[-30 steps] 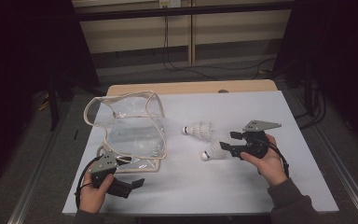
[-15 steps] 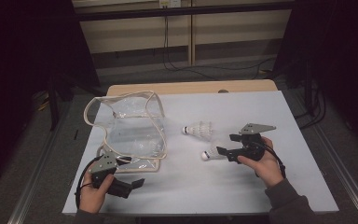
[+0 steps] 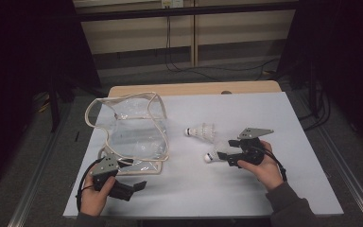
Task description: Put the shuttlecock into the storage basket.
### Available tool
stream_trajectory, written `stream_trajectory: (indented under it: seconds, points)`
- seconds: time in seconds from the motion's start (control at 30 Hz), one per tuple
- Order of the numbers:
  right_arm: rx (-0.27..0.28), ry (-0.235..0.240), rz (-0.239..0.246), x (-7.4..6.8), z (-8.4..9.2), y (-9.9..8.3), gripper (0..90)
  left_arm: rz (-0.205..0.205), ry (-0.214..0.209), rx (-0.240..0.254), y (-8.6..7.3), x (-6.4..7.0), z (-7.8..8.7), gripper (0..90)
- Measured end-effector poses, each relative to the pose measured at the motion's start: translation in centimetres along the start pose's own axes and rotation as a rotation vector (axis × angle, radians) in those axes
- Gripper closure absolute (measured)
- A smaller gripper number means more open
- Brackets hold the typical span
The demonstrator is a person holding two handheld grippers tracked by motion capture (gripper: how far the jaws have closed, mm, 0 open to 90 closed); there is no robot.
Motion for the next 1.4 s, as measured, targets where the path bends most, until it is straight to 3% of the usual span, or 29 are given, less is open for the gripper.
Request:
stream_trajectory:
  seconds: [0.63,0.97,1.2,1.4]
  points:
    - [-0.045,0.053,0.033,-0.7,-0.4,-0.8,55.2,0.000,0.000,0.000,0.0,0.0,0.0,5.1]
    - [-0.070,0.076,0.056,-1.1,-0.5,-1.1,75.2,0.000,0.000,0.000,0.0,0.0,0.0,5.1]
    - [-0.071,0.115,0.031,-1.3,-0.3,-1.0,89.2,0.000,0.000,0.000,0.0,0.0,0.0,5.1]
    - [-0.056,0.104,0.009,-0.8,0.0,-0.8,90.0,0.001,0.001,-0.001,0.0,0.0,0.0,5.1]
Point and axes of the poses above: each handheld gripper's, and its own axes: z roughly backward along the jaws, y roughly out of its top, x roughly to its right, the point moved 7 cm from there along -z, roughly forward along the jaws, and after that the axes turned 11 degrees about x, right-handed, at the moved point
